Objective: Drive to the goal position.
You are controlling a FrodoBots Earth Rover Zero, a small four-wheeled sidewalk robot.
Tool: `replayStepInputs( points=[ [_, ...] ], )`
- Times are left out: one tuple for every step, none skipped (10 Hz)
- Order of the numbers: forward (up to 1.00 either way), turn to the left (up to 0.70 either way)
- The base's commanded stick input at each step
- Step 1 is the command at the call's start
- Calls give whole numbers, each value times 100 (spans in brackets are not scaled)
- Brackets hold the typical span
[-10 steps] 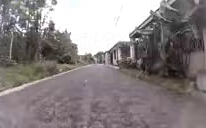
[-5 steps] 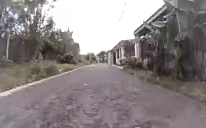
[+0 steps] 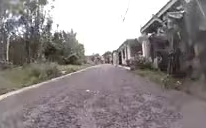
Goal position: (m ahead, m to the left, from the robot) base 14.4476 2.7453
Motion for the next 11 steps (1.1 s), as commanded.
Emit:
replayStepInputs(
  points=[
    [100,0],
    [100,0],
    [100,0],
    [100,0],
    [100,0],
    [100,0],
    [100,0],
    [100,1],
    [100,5],
    [100,19],
    [100,31]
  ],
)
